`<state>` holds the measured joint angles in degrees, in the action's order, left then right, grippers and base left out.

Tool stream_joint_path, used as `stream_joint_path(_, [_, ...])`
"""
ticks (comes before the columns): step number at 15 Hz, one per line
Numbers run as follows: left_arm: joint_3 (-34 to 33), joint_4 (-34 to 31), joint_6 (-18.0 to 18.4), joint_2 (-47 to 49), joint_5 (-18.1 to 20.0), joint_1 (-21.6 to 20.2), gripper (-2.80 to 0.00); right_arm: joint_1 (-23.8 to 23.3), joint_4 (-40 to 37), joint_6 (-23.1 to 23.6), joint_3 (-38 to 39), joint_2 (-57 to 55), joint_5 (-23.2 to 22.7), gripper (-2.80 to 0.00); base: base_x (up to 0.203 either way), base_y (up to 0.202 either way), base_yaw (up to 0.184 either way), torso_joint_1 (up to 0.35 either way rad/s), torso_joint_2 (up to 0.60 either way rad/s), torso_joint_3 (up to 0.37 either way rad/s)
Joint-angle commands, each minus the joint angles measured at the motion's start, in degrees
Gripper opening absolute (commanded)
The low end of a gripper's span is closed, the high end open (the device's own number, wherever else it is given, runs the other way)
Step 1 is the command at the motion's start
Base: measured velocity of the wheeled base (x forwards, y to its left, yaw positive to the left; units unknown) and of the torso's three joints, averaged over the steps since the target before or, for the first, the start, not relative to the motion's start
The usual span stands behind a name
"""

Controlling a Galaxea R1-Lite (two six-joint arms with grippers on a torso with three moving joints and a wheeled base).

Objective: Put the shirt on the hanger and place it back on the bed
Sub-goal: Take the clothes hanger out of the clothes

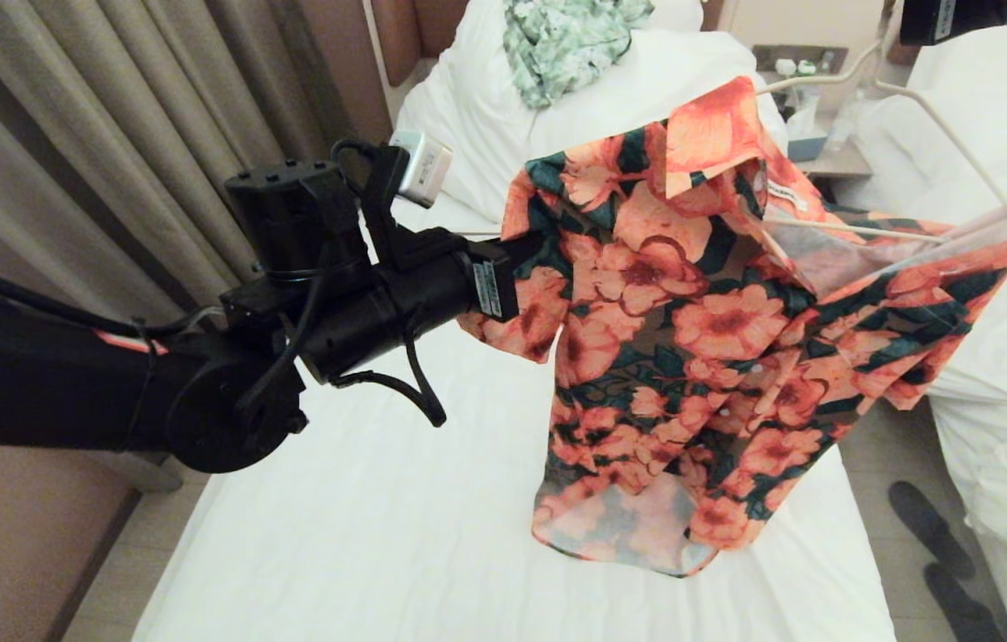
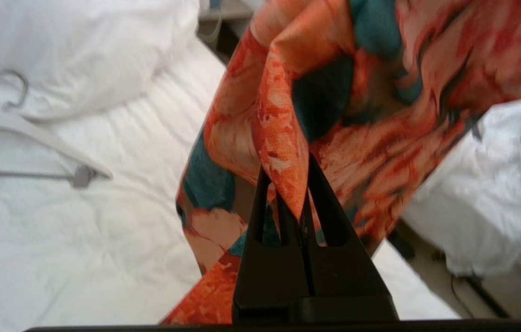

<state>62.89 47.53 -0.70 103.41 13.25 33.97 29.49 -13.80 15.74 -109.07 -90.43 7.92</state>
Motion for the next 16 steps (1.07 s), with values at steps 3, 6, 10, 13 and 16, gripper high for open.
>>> stream_joint_path(3, [-0.25,2.86,-1.74,0.45,0.69,-3.17,-2.8,-0.4,0.0,0.08,-0.27,-0.1,0.13,-2.8,0.0,0.0,0.0,0.0,0.0,0.0])
stream_joint_path(6, [0.23,2.75,-1.7,2.44,2.77,-5.79,-2.8,-0.92,-0.08,0.26,-0.92,-0.1,0.16,-2.8,0.0,0.0,0.0,0.0,0.0,0.0])
stream_joint_path(10, [2.93,2.59,-1.6,7.69,2.94,-7.61,-2.8,-1.63,-0.26,0.26,-1.41,-0.01,0.16,-2.8,0.0,0.0,0.0,0.0,0.0,0.0])
stream_joint_path(13, [5.47,-2.79,-1.69,8.98,2.13,-8.1,-2.8,-2.13,-0.56,0.26,-1.41,0.17,0.14,-2.8,0.0,0.0,0.0,0.0,0.0,0.0])
stream_joint_path(16, [6.1,-5.16,-1.68,8.74,1.6,-7.51,-2.8,-3.03,-2.9,0.26,-2.73,0.34,0.08,-2.8,0.0,0.0,0.0,0.0,0.0,0.0])
